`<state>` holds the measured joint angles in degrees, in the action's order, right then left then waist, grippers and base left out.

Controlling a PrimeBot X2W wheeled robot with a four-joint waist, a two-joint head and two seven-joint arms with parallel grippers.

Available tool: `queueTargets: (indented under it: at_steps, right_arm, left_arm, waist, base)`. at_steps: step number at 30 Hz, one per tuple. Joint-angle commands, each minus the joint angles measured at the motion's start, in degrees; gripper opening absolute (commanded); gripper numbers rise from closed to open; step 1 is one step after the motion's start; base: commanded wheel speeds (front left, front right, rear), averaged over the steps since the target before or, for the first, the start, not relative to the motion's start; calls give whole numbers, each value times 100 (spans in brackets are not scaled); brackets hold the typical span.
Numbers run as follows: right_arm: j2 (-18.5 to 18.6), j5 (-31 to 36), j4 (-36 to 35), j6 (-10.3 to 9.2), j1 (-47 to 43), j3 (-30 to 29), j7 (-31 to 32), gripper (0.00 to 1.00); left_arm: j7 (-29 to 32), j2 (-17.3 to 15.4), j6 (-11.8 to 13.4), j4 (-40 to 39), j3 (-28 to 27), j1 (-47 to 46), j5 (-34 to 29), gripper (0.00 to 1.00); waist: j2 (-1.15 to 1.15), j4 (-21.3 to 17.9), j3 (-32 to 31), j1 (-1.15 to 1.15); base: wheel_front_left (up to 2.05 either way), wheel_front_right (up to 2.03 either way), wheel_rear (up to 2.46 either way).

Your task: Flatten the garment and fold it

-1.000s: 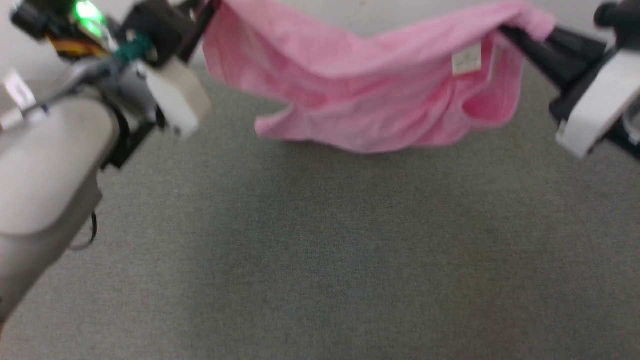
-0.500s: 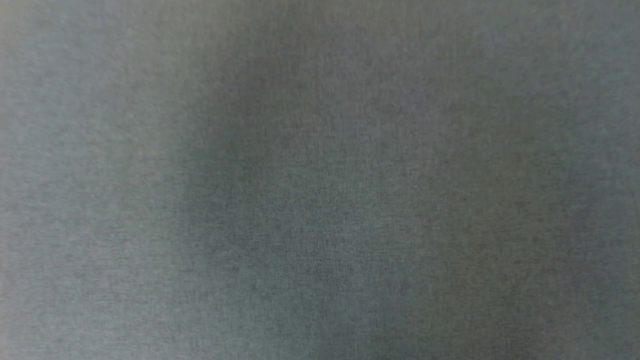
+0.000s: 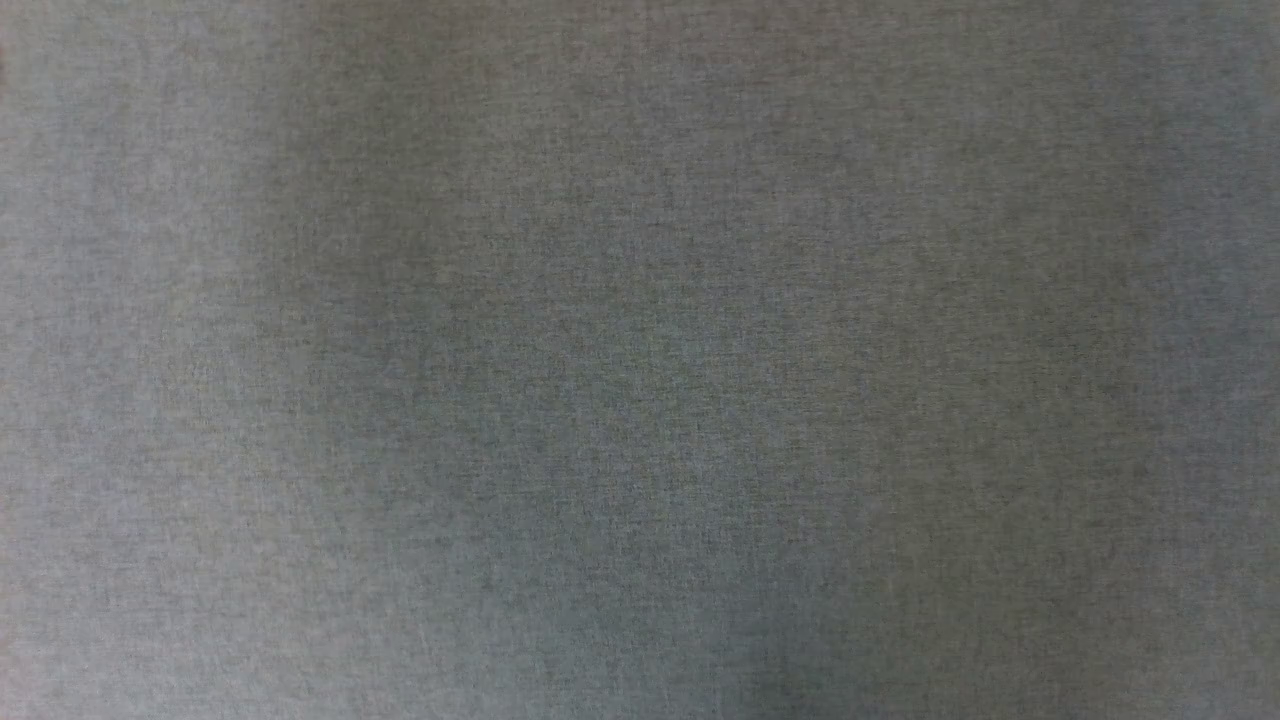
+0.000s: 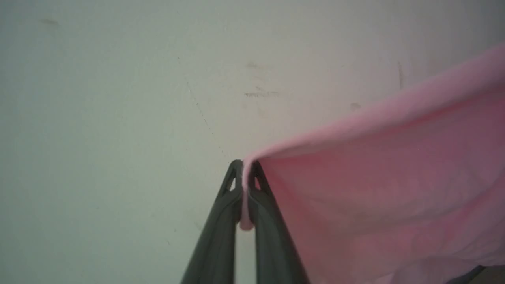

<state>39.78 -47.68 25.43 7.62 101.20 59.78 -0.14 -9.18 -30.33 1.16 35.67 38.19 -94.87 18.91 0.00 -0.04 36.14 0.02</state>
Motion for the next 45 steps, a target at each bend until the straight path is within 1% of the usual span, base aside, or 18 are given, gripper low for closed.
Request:
queueTargets:
  at_steps: [1, 5, 9, 12, 13, 15, 19, 22, 26, 30, 32, 34, 40, 45]
  right_arm:
    - [-14, -87, 65, -13, -238, 160, -126, 0]
    - [-48, -178, 185, -13, -804, 618, -454, 0]
    - [-79, -309, 219, -13, -1488, 1000, -827, 0]
    - [-16, -420, 111, -13, -2022, 1182, -974, 0]
    - [26, -395, 43, -13, -2197, 1232, -995, 0]
    - [112, -306, -113, -13, -2563, 1299, -1012, 0]
    - [278, -166, -589, -13, -3417, 1349, -872, 0]
    - [398, -63, -927, -13, -4114, 1354, -714, 0]
    - [561, 94, -1312, -13, -5041, 1355, -448, 0]
    - [674, 137, -1667, -13, -5831, 1356, -242, 0]
    - [746, 111, -1786, -13, -6134, 1356, -247, 0]
    - [849, -21, -1855, -13, -6472, 1356, -319, 0]
    - [1027, -90, -2076, -13, -7315, 1354, -419, 0]
    - [1186, -125, -2231, -13, -7752, 1150, -424, 0]
  left_arm:
    - [-137, 67, 78, 126, 22, 305, 102, 0]
    - [-410, 174, 176, 275, -18, 1010, 313, 0]
    - [-542, 200, 309, 117, -180, 1996, 619, 0]
    - [-572, 107, 429, -229, -203, 2875, 681, 0]
    - [-575, 59, 451, -374, -157, 3188, 658, 0]
    - [-578, -32, 573, -720, -122, 3820, 629, 0]
    - [-580, -249, 808, -1299, 81, 5107, 595, 0]
    - [-563, -463, 999, -1641, 150, 5990, 711, 0]
    - [-382, -696, 1221, -2107, 316, 7037, 873, 0]
    - [-173, -922, 1466, -2570, 455, 7859, 993, 0]
    - [-24, -1022, 1562, -2837, 548, 8225, 1055, 0]
    - [141, -1097, 1595, -3056, 679, 8492, 1082, 0]
    - [651, -1431, 1764, -3582, 939, 9243, 1249, 0]
    - [1022, -1671, 1827, -4104, 1107, 9586, 1332, 0]
  waist:
    - [0, 21, 31, -2]
    - [0, 10, -89, -2]
    - [0, 30, -360, -2]
    - [0, 40, -651, -2]
    - [0, 39, -760, -2]
    - [0, 31, -991, -2]
    - [0, 24, -1479, -2]
    - [0, 13, -1834, -2]
    - [0, 37, -2290, -2]
    - [0, 45, -2674, -2]
    - [0, 71, -2830, -2]
    - [0, 169, -2983, -2]
    - [0, 226, -3293, -2]
    - [0, 265, -3434, -2]
  base:
    - [0, 0, 0]
    - [0, 0, 0]
    - [0, 0, 0]
    - [0, 0, 0]
    - [0, 0, 0]
    - [0, 0, 0]
    - [0, 0, 0]
    - [0, 0, 0]
    - [0, 0, 0]
    - [0, 0, 0]
    - [0, 0, 0]
    - [0, 0, 0]
    - [0, 0, 0]
    - [0, 0, 0]
